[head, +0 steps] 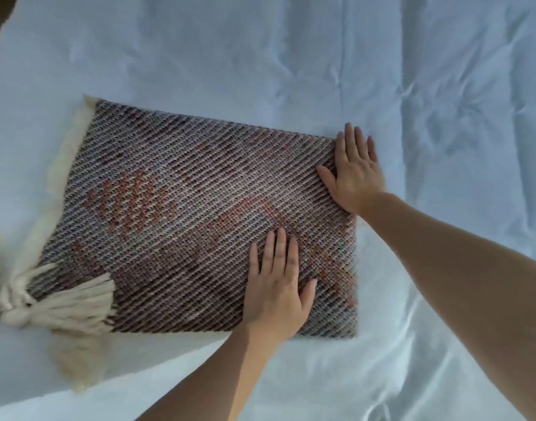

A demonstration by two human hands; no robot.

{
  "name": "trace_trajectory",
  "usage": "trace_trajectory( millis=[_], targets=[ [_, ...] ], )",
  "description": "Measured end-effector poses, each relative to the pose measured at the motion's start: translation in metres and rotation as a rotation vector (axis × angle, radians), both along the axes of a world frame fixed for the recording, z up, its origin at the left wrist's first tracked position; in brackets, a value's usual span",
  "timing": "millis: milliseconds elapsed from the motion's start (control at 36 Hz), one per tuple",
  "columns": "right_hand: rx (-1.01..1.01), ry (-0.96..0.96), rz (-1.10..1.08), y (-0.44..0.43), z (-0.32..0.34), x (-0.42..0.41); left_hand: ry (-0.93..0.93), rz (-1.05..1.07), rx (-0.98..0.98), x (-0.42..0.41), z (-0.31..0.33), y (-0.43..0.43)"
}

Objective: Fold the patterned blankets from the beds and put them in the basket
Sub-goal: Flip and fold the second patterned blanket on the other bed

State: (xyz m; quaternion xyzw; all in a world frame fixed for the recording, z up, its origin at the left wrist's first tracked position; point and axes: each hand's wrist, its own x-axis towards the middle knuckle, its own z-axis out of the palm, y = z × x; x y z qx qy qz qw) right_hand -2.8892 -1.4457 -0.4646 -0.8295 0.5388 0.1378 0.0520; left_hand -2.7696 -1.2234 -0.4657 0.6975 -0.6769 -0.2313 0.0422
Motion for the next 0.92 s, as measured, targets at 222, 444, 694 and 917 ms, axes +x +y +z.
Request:
trace_trajectory(
  millis=[222,444,694,917],
  targets=[
    [0.036,-0.126,0.164,0.052,-0.006,-0.016,0.043,-0.268,0.012,-0.087,-0.009,0.052],
    [0.057,-0.260,0.190,0.078,-0.010,-0.035,0.071,-0.259,-0.018,-0.104,-0.005,0.088],
    [0.251,-0.816,-0.506,0.005,0.023,-0.026,-0.041,-0.091,-0.012,-0.110,0.006,0.039],
    [0.419,-0.985,-0.596,-0.022,0.070,0.007,-0.059,0.057,0.016,-0.121,0.025,0.020]
  ],
)
